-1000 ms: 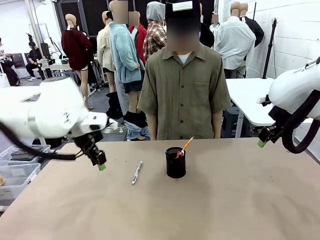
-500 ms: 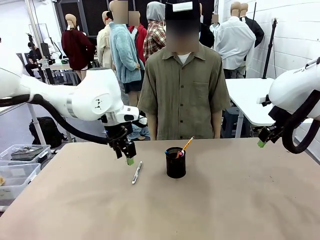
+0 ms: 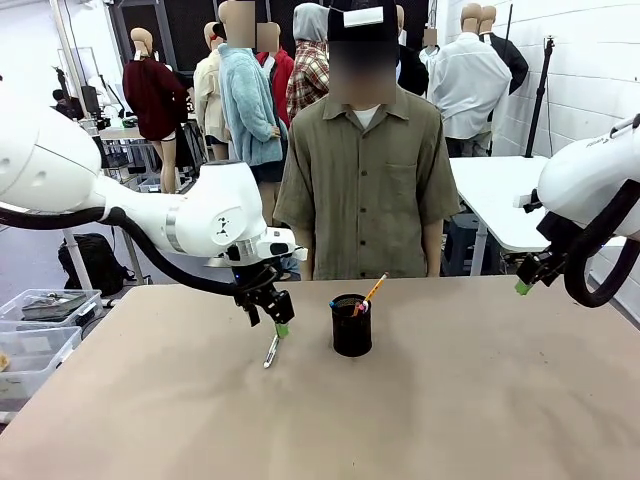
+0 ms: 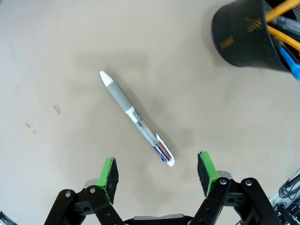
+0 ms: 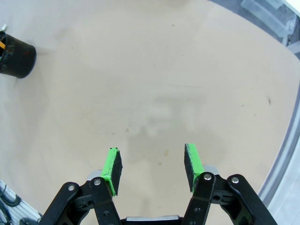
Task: Place the pens into the pen holder.
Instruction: Pick up a writing instrument from the table and place it into the Pen holder.
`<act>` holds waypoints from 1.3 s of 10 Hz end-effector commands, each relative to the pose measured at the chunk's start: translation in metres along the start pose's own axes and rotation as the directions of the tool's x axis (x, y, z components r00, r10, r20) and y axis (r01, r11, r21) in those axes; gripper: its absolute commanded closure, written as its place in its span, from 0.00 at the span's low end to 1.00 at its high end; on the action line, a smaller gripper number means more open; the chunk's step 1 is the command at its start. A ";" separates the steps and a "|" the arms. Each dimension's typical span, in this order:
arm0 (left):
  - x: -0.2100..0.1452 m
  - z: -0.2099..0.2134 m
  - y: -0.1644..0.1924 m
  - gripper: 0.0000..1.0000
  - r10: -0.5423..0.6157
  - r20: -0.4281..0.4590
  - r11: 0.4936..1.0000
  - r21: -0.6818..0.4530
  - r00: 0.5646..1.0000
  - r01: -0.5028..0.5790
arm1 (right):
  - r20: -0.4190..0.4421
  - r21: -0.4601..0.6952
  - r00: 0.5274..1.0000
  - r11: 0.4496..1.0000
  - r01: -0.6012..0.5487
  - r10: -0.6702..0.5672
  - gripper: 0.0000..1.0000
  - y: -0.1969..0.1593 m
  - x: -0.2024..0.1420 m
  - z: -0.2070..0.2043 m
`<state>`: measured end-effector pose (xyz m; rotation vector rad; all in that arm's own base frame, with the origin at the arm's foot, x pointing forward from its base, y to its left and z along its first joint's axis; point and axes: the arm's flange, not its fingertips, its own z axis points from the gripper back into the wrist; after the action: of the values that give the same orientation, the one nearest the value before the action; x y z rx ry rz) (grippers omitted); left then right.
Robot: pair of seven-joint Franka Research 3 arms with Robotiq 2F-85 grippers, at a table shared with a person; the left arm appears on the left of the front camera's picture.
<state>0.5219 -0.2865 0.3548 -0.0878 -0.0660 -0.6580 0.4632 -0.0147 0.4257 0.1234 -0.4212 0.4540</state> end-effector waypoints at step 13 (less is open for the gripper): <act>0.026 -0.049 0.010 0.97 0.067 -0.096 0.995 0.076 0.993 -0.060 | -0.001 -0.020 1.000 1.000 -0.018 0.018 0.32 0.000 -0.004 -0.002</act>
<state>0.5462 -0.2969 0.3079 -0.0267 0.0002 -0.6030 0.4632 -0.0147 0.4256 0.1235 -0.4211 0.4540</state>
